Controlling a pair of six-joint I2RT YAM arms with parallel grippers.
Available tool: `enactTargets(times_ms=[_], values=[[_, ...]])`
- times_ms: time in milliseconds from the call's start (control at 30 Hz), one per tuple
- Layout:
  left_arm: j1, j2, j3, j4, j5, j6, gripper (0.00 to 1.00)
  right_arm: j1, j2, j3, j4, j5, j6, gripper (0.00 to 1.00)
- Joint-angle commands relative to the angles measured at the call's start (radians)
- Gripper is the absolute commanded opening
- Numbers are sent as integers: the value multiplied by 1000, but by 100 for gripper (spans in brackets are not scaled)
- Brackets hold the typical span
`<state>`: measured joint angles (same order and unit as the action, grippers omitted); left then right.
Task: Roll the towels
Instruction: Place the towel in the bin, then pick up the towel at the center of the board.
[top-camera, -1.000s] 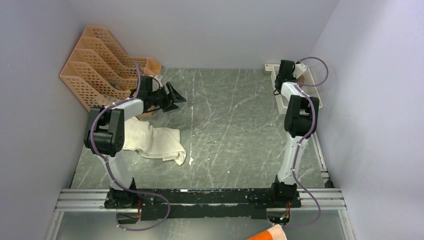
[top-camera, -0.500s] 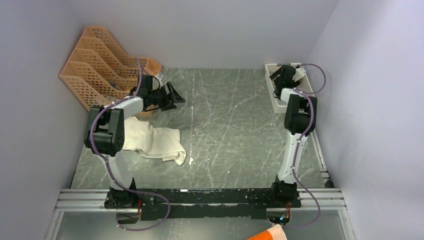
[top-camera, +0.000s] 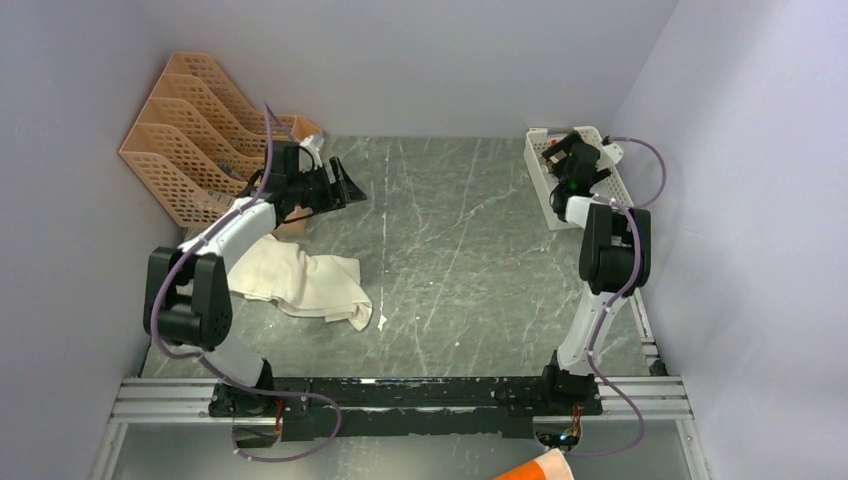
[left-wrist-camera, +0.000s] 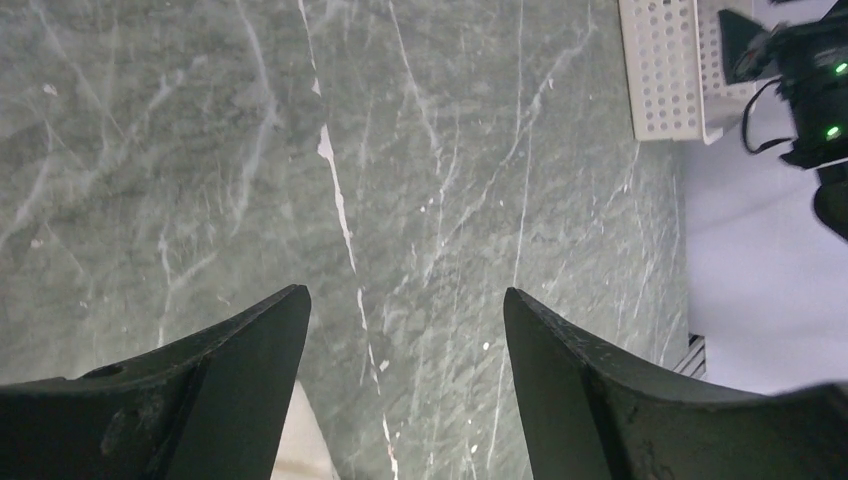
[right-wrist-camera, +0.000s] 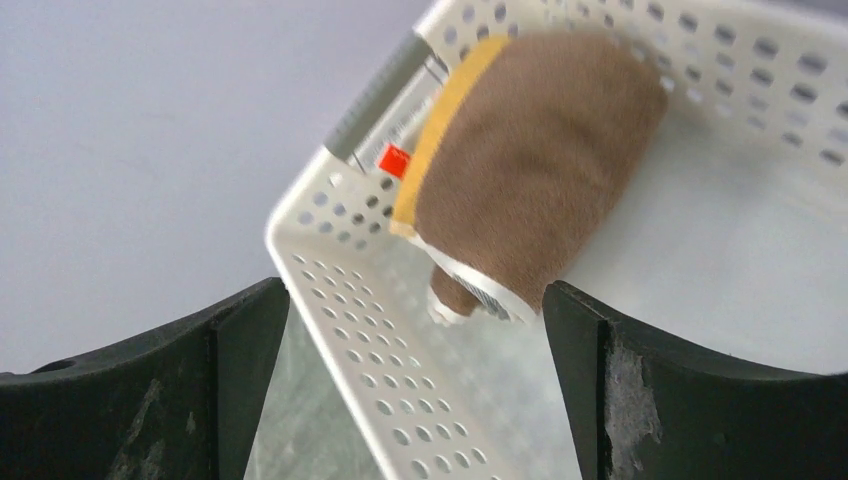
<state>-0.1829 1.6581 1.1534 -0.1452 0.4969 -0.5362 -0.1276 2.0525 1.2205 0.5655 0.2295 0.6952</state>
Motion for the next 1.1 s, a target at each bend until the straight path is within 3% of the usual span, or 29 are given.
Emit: enactTargets(times_ms=[0,333,633,800,900,967,1067], values=[[-40,-93,-76,-81,-71,31,82,5,-102,-8,-45,109,-13,100],[-101,-147,-244,-129,-191,43,77,59,-412,-191,-107,184,-86,100],[-234,-18,-262,-145,-325,73,75,283,-700,-339,-177,341,-214,100],[-282,61,-284,-101,-349,52,57,417,-796,-404,-258,392,-255,100],[-298,109,-316,-39,-322,29,33,445,-854,-444,-319,406,-238,100],[-310,139,-315,6,-283,2,9,454,-887,-468,-342,407,-232,100],[-354,193,-235,64,-218,-36,7,462,-926,-484,-378,415,-227,100]])
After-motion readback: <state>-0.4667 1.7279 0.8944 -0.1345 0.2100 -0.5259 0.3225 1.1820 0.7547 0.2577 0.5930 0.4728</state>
